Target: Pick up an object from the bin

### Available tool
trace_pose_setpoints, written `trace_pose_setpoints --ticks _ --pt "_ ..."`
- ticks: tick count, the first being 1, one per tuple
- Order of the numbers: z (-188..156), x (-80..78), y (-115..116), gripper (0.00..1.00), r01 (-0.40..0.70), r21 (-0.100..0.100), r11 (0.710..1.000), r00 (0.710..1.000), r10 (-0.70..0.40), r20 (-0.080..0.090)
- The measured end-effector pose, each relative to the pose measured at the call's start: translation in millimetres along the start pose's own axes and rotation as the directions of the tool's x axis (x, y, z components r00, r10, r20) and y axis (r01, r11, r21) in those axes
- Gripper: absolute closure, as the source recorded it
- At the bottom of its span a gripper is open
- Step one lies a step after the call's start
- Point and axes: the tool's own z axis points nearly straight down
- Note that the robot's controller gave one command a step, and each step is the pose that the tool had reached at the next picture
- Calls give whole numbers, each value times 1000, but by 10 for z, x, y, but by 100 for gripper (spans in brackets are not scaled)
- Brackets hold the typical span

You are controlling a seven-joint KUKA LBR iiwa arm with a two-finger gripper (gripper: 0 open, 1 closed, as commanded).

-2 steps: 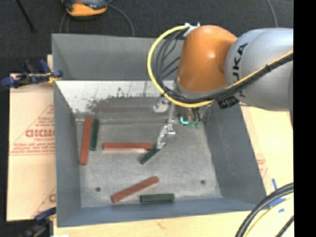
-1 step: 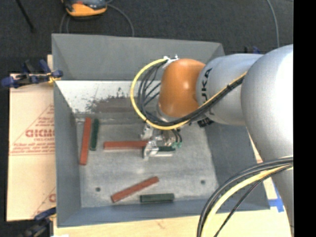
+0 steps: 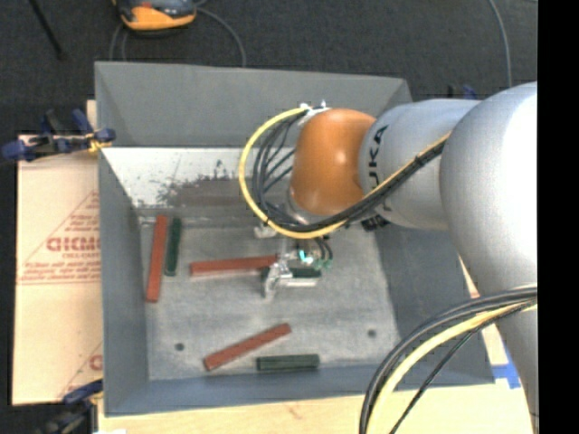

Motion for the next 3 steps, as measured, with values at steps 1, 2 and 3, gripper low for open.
trace_pose_setpoints --ticks 1,2,3 --pt "-24 26 9 100 0 -1 1000 1000 0 -22" --pt "-25 23 9 100 -1 -1 1000 1000 0 -21" --pt "-1420 21 55 100 0 1 1000 1000 0 -7"
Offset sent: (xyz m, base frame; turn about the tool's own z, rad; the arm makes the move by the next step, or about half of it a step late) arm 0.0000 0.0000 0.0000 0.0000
